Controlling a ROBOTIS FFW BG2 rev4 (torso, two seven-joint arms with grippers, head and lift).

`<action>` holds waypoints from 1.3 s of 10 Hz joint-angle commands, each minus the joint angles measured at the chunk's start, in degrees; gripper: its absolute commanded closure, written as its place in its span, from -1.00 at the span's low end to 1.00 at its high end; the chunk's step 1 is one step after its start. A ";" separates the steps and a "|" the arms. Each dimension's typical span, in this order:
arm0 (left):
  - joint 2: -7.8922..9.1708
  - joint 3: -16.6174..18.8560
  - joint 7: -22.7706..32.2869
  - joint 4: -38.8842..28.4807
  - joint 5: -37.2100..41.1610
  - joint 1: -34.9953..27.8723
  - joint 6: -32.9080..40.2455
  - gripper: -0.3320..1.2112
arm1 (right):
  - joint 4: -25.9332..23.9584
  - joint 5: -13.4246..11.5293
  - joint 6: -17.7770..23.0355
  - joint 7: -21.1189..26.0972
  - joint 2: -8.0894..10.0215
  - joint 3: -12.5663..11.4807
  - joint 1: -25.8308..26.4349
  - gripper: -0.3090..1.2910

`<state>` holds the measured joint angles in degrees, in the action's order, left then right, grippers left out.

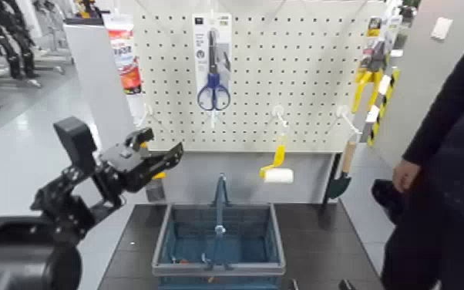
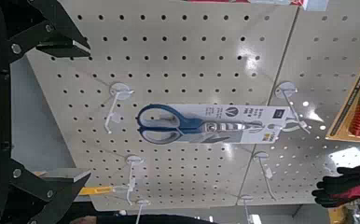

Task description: Put the blue scissors into the crate.

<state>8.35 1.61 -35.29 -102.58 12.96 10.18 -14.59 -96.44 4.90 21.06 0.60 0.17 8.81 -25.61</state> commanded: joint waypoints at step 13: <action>0.35 -3.99 -13.31 19.88 1.46 24.62 2.02 -0.08 | 0.90 2.39 0.83 -0.60 0.97 1.47 1.44 -0.43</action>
<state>8.67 -2.08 -48.57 -83.49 14.45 34.01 -12.89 -95.53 7.26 21.89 -0.03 1.11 10.25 -24.18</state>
